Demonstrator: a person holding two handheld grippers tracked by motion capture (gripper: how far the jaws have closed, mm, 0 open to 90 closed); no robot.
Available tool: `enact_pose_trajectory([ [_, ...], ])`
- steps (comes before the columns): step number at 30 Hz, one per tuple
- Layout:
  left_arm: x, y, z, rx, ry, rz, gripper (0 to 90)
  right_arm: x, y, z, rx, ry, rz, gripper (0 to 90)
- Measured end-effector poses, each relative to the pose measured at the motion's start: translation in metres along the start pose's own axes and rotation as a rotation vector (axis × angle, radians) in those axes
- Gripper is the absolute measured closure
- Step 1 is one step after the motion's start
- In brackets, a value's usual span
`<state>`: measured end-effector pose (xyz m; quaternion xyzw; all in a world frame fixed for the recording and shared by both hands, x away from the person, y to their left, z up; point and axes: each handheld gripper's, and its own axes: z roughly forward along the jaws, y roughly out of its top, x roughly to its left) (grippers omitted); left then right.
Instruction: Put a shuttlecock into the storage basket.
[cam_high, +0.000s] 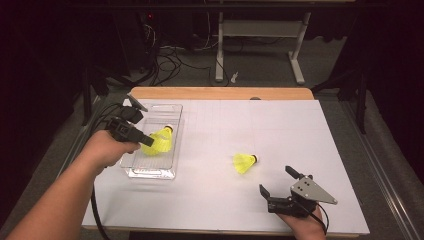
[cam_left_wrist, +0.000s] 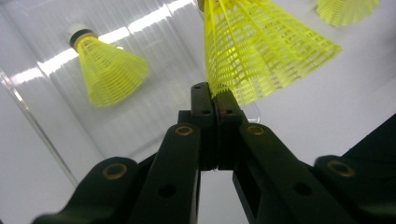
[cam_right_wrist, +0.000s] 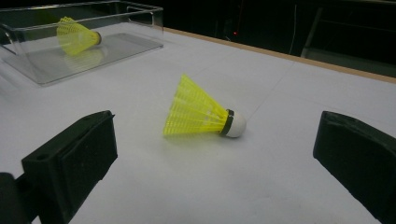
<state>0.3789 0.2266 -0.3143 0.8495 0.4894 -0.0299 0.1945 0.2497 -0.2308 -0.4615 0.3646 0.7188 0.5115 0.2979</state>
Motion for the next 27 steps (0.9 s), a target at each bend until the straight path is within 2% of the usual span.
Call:
enact_pose_trajectory([
  [10, 0.022, -0.015, 0.006, 0.007, 0.000, -0.038, 89.6, 0.000, -0.001, 0.001, 0.005, 0.003, -0.003, 0.1],
  [27, 0.047, -0.035, 0.009, 0.012, 0.004, -0.099, 89.6, 0.001, -0.001, 0.003, 0.012, 0.009, -0.010, 0.1],
])
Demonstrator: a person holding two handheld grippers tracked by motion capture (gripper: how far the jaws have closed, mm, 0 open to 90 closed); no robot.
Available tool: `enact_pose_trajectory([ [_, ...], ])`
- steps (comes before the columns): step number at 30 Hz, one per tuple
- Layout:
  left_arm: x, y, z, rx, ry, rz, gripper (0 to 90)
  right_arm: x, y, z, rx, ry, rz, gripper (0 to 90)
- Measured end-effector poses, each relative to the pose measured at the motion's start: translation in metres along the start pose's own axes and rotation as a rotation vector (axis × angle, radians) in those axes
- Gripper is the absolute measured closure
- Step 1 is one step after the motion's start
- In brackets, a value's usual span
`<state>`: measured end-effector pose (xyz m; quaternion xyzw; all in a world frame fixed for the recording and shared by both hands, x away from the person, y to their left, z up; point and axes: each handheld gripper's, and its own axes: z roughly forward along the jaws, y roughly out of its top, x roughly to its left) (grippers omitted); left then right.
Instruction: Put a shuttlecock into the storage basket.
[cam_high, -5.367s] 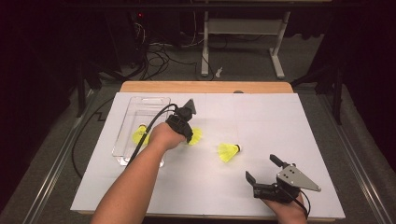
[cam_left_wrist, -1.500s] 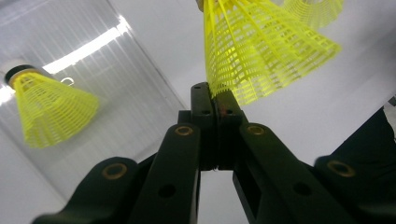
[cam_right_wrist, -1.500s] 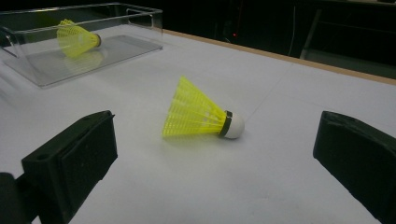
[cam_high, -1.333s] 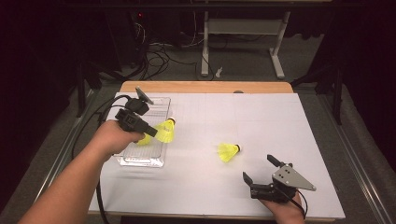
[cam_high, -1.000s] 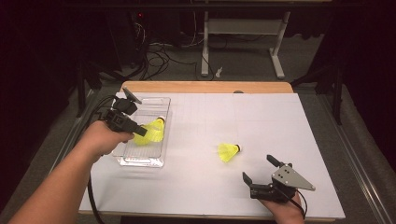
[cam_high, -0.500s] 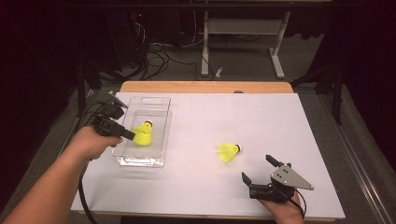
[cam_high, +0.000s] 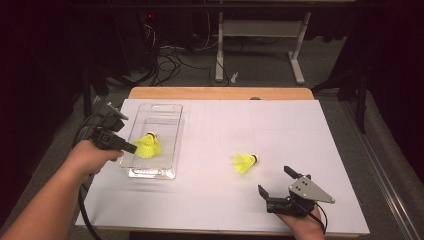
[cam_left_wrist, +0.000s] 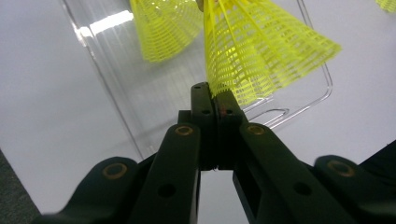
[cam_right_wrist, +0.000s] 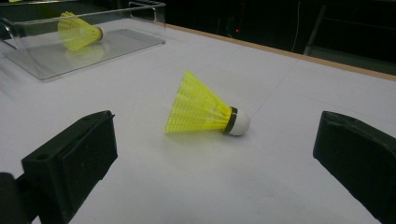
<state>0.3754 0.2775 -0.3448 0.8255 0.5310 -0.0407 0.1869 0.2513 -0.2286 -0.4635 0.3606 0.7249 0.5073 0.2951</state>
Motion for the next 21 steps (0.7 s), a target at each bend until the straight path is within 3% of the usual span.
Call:
enact_pose_trajectory([
  [21, 0.008, -0.011, 0.011, 0.022, -0.012, -0.014, 89.5, 0.000, 0.001, 0.000, -0.002, 0.002, -0.003, 0.1],
])
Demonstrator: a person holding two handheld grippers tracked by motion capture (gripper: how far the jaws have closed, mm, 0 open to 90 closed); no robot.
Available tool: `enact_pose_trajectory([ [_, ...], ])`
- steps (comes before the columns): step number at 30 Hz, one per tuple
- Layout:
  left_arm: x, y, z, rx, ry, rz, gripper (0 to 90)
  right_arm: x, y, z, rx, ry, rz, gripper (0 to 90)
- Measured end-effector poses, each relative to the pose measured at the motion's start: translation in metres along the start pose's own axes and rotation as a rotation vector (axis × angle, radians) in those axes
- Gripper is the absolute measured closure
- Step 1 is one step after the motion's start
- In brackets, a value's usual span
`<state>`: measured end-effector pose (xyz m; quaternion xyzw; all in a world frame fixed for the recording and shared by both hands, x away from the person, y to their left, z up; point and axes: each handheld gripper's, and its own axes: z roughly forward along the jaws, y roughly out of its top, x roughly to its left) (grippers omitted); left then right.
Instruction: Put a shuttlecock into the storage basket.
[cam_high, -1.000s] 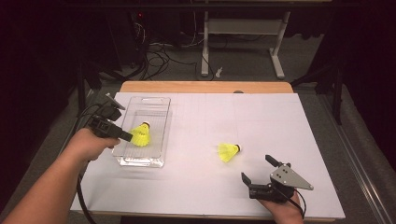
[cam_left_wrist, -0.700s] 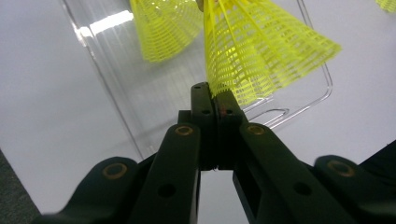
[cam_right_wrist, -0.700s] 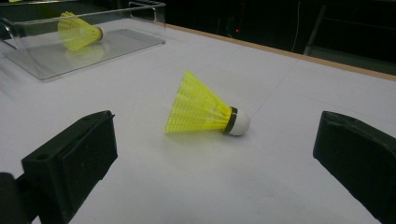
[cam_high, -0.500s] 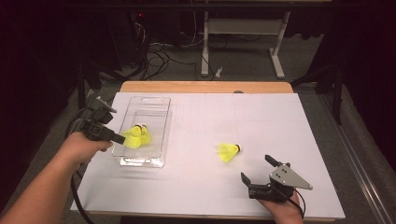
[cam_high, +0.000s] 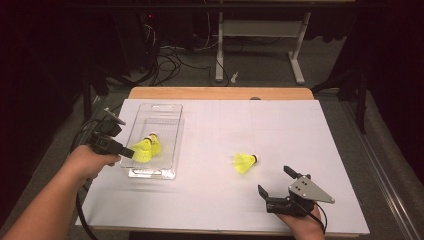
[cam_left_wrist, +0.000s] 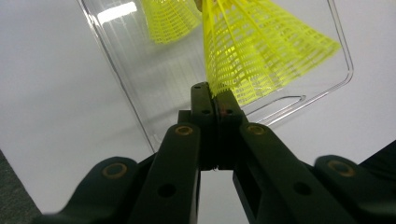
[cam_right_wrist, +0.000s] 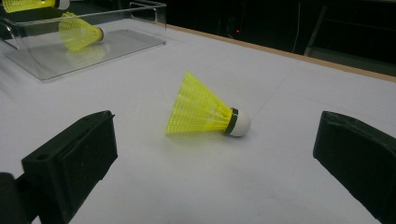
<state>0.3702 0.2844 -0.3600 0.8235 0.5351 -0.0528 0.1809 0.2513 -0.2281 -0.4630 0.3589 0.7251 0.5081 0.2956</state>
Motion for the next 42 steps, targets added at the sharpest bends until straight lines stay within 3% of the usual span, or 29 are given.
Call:
enact_pose_trajectory([
  [22, 0.004, -0.006, 0.015, 0.030, -0.008, -0.008, 89.5, 0.000, 0.000, 0.000, 0.000, 0.004, -0.001, 0.2],
  [27, 0.003, -0.005, 0.018, 0.039, -0.004, -0.030, 89.4, 0.000, 0.000, 0.000, -0.001, 0.004, -0.001, 0.1],
  [30, 0.004, -0.003, 0.021, 0.044, 0.005, -0.014, 89.4, 0.000, 0.000, 0.000, -0.002, 0.004, 0.000, 0.2],
  [42, 0.009, 0.005, 0.029, 0.054, 0.026, -0.052, 89.3, -0.001, 0.001, 0.000, -0.003, 0.003, 0.000, 0.2],
])
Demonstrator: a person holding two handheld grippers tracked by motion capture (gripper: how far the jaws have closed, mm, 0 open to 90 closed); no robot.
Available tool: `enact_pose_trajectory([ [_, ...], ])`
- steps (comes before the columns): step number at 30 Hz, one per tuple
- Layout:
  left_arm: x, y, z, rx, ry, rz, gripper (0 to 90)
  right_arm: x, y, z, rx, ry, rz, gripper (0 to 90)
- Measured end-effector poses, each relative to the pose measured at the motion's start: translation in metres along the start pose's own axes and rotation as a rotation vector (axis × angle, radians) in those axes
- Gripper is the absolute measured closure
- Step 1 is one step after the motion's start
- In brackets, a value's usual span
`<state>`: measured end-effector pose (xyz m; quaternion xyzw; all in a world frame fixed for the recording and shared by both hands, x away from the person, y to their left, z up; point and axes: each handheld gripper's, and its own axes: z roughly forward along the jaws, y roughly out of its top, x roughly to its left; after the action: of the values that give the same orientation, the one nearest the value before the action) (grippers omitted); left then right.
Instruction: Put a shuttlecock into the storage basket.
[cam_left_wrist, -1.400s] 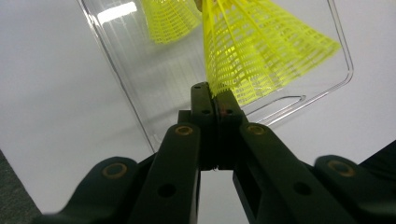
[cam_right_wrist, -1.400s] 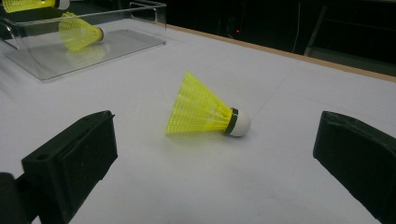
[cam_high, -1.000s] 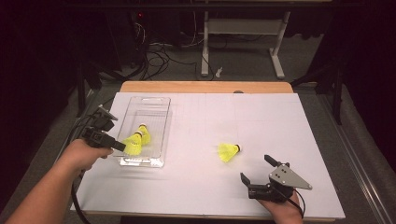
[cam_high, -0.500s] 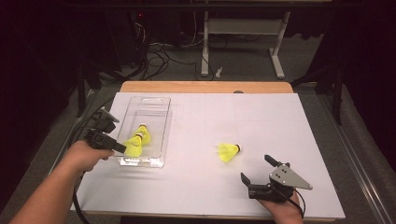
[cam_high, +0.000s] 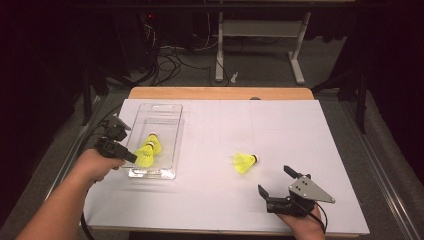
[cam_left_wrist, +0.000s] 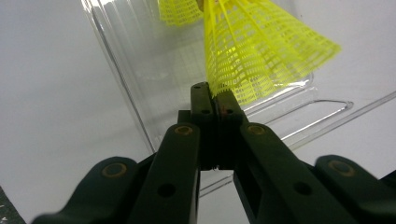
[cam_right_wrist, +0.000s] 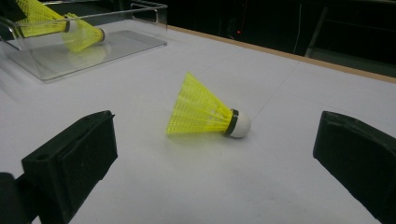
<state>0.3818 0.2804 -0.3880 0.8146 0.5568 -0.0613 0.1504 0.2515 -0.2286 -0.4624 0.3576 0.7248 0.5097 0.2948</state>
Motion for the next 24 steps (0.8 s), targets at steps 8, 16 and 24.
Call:
enact_pose_trajectory([
  [8, 0.003, 0.005, 0.005, 0.010, 0.003, -0.014, 89.3, 0.000, 0.000, 0.000, -0.001, 0.000, 0.000, 0.2],
  [16, 0.004, 0.010, 0.009, 0.022, 0.016, -0.019, 88.7, -0.001, 0.000, -0.001, -0.003, 0.001, 0.003, 0.1],
  [24, 0.007, 0.010, 0.012, 0.038, 0.033, -0.021, 87.5, -0.001, 0.000, -0.002, -0.007, 0.001, 0.010, 0.1],
])
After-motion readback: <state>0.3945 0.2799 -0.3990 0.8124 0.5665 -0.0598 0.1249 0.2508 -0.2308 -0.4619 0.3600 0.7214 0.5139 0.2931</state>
